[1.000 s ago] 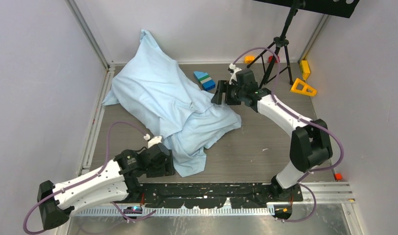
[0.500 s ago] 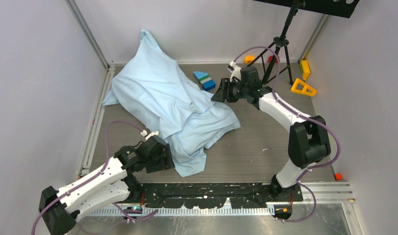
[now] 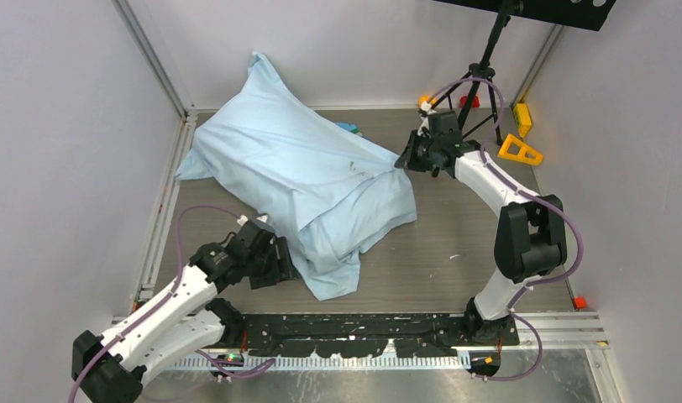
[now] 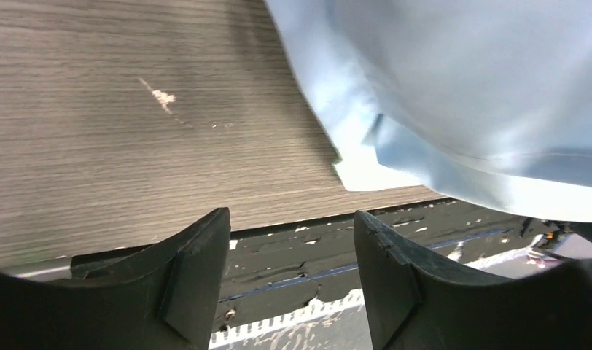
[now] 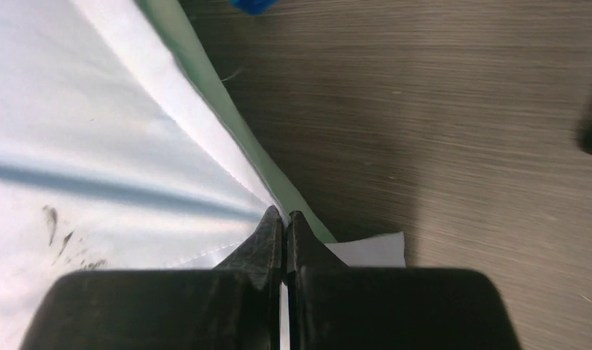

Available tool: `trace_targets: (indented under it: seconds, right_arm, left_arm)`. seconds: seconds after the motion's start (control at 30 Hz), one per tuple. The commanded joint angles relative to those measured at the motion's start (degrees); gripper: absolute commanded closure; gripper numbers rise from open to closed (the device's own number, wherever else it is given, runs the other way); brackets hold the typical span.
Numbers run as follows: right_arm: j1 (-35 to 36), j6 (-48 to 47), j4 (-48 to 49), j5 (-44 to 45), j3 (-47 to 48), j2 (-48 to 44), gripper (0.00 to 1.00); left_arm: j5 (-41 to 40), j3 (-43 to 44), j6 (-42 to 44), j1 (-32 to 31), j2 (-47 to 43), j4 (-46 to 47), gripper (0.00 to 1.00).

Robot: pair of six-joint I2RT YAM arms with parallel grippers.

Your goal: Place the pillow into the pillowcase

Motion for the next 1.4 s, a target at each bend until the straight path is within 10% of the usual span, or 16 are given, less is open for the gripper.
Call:
trace_targets:
  seconds: [0.0, 0.83, 1.0, 1.13, 1.37]
  right_arm:
    - [-1.6, 1.26, -5.05, 11.92, 0.54, 1.11, 1.0]
    - [-3.93, 4.1, -5.98, 11.65, -0.11, 4.63, 1.0]
    - [-3.98, 4.65, -5.99, 11.71, 0.5, 4.42, 1.0]
    - [-4.42, 4.68, -9.42, 15.01, 4.03, 3.89, 1.0]
    - [-9.12, 4.99, -20.44, 27.57, 19.32, 4.85, 1.0]
  left_arm:
    - [5.9, -1.08, 0.7, 1.91, 0.76, 9.22, 0.36]
    - [8.84, -22.3, -20.23, -4.03, 9.33, 69.66, 0.45]
    - [7.72, -22.74, -22.37, -6.17, 13.31, 75.81, 0.67]
    - [7.62, -15.69, -20.67, -6.39, 4.38, 55.05, 1.0]
    - [-6.02, 19.86, -0.96, -2.35, -8.47, -10.42, 1.0]
